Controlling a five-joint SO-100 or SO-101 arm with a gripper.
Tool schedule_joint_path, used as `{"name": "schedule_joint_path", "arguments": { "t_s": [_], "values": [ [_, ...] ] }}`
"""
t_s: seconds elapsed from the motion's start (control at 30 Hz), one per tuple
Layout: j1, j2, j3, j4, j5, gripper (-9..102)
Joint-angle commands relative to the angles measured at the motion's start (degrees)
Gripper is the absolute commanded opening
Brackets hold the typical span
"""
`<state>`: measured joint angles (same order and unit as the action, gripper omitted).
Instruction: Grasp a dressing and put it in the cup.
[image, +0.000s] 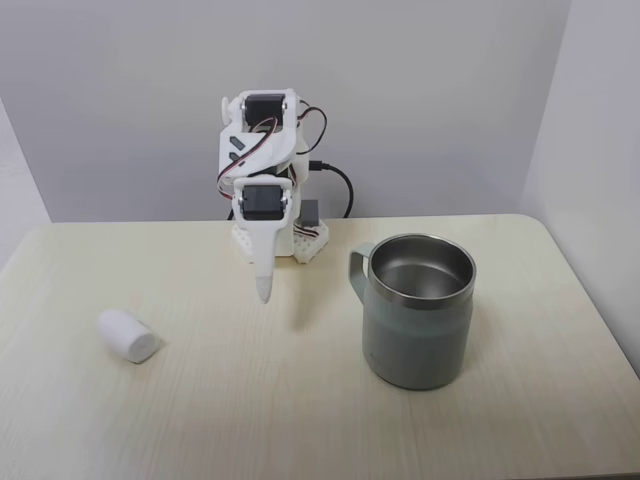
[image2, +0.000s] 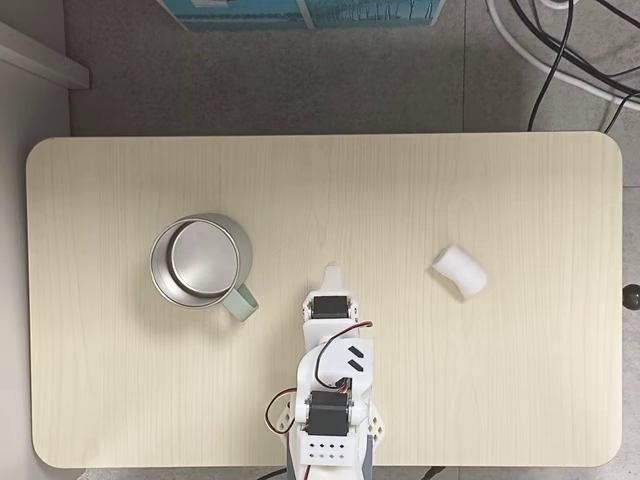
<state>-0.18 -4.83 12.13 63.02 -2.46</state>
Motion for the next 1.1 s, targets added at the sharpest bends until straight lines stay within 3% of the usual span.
{"name": "schedule_joint_path", "arguments": {
  "t_s": [0.0, 0.6, 0.87, 1.07],
  "values": [
    [1.5, -0.2, 0.1, -1.1, 0.9, 0],
    [1.9, -0.2, -0.1, -2.7, 1.1, 0],
    [2.4, 0.5, 13.8, 4.1, 0.4, 0],
    [8.6, 11.7, 29.4, 9.4, -1.8, 3]
  ]
}}
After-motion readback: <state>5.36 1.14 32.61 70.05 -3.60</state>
